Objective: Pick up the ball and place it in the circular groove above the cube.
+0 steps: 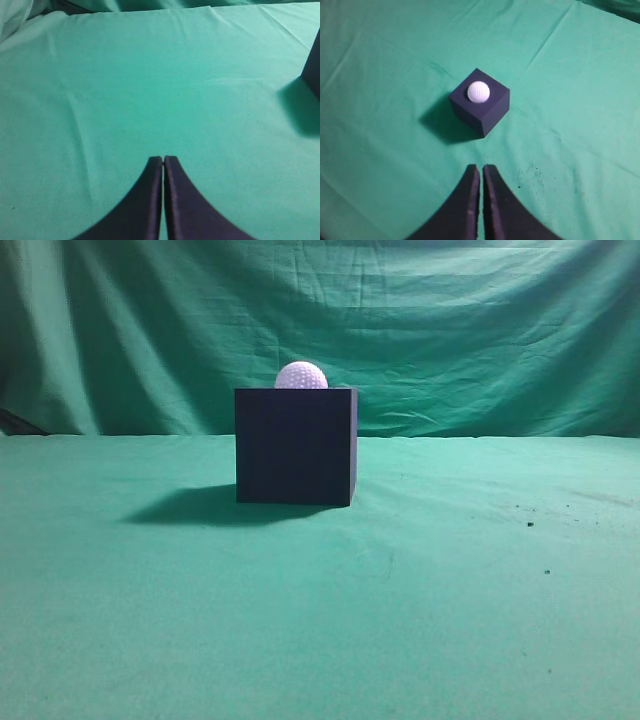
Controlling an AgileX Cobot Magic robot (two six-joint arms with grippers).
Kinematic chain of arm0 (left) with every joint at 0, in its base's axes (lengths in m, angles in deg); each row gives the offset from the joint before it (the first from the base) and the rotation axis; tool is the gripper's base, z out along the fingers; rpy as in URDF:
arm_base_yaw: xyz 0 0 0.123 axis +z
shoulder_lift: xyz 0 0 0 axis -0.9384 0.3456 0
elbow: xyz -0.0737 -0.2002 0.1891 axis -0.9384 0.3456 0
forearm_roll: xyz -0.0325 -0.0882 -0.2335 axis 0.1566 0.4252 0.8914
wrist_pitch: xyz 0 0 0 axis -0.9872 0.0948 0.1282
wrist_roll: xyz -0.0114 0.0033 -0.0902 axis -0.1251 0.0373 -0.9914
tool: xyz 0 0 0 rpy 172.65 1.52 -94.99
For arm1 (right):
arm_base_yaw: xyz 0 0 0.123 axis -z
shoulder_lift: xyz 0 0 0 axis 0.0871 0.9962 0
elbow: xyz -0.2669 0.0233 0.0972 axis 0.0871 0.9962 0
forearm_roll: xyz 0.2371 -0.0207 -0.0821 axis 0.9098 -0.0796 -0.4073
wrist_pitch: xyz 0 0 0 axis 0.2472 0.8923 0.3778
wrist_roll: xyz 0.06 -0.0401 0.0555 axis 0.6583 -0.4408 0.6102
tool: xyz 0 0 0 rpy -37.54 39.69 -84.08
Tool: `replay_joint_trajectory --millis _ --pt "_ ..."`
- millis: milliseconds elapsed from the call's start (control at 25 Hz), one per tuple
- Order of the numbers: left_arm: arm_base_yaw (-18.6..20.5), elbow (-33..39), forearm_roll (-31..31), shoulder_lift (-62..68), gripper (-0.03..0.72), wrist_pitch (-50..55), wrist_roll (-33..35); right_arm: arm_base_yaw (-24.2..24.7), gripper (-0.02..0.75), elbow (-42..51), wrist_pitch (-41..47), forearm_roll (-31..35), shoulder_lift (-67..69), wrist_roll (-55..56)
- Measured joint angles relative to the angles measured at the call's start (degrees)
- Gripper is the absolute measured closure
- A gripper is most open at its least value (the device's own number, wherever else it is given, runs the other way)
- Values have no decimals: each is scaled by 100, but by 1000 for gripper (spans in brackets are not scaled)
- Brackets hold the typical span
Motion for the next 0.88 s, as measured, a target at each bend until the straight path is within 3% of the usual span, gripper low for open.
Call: replay_joint_trajectory --millis 240,520,720,880 --pt "0 0 0 0 688 0 0 0 738 1696 -434 116 -1399 47" --pt "0 0 0 0 688 0 0 0 738 2625 -933 -89 -2179 1" --pt "0 0 0 0 688 0 0 60 738 3530 -2039 -358 -3158 -22" --pt "0 0 0 0 688 0 0 616 738 4391 -2994 -485 -3872 -33"
